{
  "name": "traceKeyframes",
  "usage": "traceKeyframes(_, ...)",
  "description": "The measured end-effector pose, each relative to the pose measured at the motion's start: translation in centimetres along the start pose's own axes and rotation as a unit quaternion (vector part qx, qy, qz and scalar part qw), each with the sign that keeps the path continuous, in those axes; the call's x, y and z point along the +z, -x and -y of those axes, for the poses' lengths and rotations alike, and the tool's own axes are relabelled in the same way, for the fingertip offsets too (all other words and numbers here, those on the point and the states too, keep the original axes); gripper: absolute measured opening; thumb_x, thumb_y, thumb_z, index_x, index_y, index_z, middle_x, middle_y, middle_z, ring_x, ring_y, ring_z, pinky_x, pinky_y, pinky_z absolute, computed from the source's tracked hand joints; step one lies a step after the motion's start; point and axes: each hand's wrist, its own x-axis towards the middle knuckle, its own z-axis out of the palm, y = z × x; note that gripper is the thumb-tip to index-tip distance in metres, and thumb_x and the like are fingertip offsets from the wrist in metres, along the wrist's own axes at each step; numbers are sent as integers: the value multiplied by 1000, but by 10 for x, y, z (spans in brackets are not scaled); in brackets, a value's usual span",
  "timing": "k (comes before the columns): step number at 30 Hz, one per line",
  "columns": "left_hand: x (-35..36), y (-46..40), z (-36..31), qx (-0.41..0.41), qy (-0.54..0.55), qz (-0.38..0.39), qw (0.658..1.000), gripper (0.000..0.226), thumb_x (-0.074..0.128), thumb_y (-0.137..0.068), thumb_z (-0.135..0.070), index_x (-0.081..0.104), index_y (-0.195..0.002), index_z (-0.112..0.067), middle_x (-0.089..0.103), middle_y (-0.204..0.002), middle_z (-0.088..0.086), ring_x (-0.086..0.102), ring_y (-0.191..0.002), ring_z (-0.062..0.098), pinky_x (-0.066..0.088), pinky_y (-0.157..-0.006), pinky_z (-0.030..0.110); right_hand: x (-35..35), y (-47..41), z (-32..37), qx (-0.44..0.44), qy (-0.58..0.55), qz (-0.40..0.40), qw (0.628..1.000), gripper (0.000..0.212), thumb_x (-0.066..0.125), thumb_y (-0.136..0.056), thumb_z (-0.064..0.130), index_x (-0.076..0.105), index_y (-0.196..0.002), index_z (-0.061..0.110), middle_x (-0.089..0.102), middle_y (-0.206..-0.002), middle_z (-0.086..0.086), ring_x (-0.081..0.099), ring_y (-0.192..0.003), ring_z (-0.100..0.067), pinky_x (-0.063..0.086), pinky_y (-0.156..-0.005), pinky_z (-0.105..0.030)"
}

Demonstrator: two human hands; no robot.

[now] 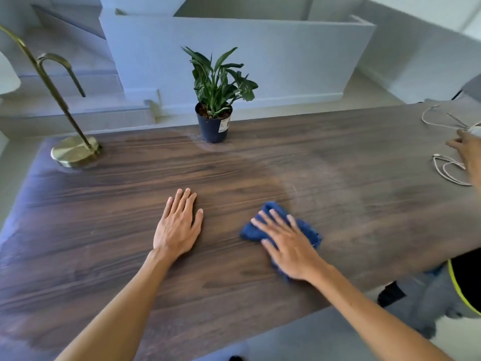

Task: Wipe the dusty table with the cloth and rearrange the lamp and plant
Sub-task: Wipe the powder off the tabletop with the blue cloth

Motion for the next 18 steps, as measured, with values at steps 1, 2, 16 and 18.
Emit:
traceKeyframes(1,0,2,0,1,-6,2,1000,71,13,-95,-51,35,-151,-12,26,-162,6,11,-153,18,6,-125,37,-6,-6,-21,64,9,-6,998,52,18,-103,49,10,-155,46,-4,-162,21,-11,-153,-10,-1,-124,-50)
traceKeyframes(2,1,2,-1,2,-10,0,1000,71,13,-96,-50,35,-151,-12,26,-162,6,11,-153,17,7,-125,37,-13,-17,-39,128,16,-5,992,51,18,-104,50,6,-154,48,-6,-163,20,-12,-154,-16,-3,-123,-54)
traceKeyframes(16,2,-4,6,0,15,10,1000,66,16,-99,-53,34,-152,-20,22,-163,-3,6,-152,8,4,-124,32,4,20,21,-4,3,-2,1000,48,18,-104,55,12,-152,57,0,-166,20,-14,-153,-13,-14,-121,-53)
traceKeyframes(18,0,-6,2,-31,45,-9,998,53,29,-103,-49,43,-146,-21,31,-160,-3,15,-151,11,10,-124,34,-9,34,-23,65,25,3,998,48,16,-103,58,5,-150,61,-6,-165,21,-20,-152,-14,-11,-120,-59)
